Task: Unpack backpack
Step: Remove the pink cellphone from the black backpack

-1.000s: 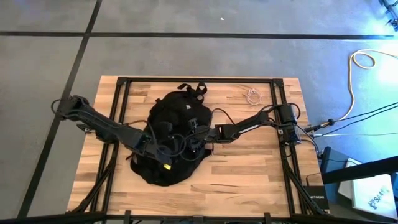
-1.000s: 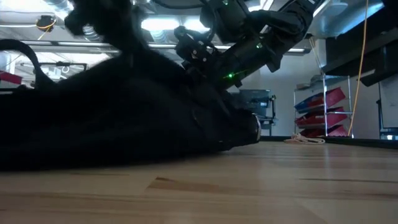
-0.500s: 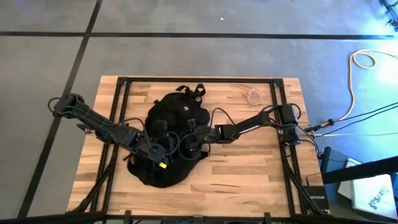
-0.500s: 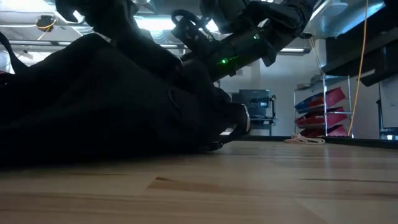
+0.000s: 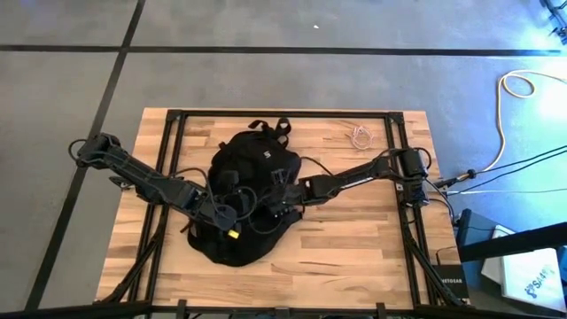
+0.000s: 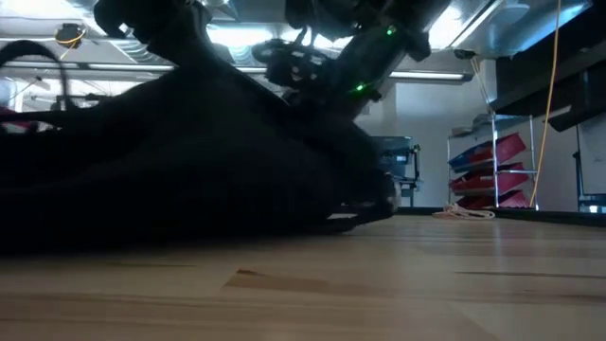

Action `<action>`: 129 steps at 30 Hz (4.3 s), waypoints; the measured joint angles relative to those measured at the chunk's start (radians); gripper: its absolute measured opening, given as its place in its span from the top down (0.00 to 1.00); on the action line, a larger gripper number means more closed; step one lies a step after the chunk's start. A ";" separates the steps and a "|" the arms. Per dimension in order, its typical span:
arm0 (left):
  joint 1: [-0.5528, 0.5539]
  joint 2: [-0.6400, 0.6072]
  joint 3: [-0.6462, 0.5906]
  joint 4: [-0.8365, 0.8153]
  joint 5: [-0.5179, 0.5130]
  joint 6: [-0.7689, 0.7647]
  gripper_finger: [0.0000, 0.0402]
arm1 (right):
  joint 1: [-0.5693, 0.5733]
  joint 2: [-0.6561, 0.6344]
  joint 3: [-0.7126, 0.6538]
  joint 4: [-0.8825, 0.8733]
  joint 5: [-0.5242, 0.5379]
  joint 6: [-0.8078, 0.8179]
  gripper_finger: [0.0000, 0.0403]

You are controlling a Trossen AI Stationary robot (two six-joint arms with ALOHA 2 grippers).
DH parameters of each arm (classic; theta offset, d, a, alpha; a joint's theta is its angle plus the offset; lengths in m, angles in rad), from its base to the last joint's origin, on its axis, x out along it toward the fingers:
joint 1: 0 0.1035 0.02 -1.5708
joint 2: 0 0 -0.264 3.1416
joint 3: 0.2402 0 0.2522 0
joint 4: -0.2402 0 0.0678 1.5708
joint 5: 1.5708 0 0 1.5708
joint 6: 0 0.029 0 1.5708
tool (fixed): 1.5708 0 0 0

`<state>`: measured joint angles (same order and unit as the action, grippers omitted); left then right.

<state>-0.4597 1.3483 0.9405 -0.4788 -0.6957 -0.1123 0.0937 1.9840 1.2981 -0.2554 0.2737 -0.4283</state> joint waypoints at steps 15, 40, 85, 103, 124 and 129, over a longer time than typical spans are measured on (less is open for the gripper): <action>0.000 0.003 0.003 0.006 -0.007 -0.003 1.00 | 0.017 -0.150 -0.009 -0.047 -0.086 0.039 0.38; 0.001 0.004 0.001 0.007 0.006 -0.011 1.00 | 0.008 -0.206 -0.006 0.029 -0.241 0.589 0.38; 0.001 0.008 -0.001 0.072 0.018 -0.002 1.00 | 0.057 0.074 -0.006 0.448 0.061 -0.149 0.21; 0.001 -0.010 0.037 0.067 -0.037 0.117 0.94 | 0.043 0.174 -0.001 0.557 0.111 -0.202 0.26; -0.100 -0.098 0.173 -0.035 -0.419 0.178 0.23 | 0.043 0.179 -0.004 0.573 0.134 -0.152 0.27; -0.078 -0.175 0.165 -0.507 -0.399 -0.416 0.23 | 0.043 0.179 -0.004 0.572 0.135 -0.151 0.27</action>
<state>-0.5377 1.1733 1.1059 -0.9858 -1.0946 -0.5285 0.1371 2.1628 1.2942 0.3168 0.4088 -0.5797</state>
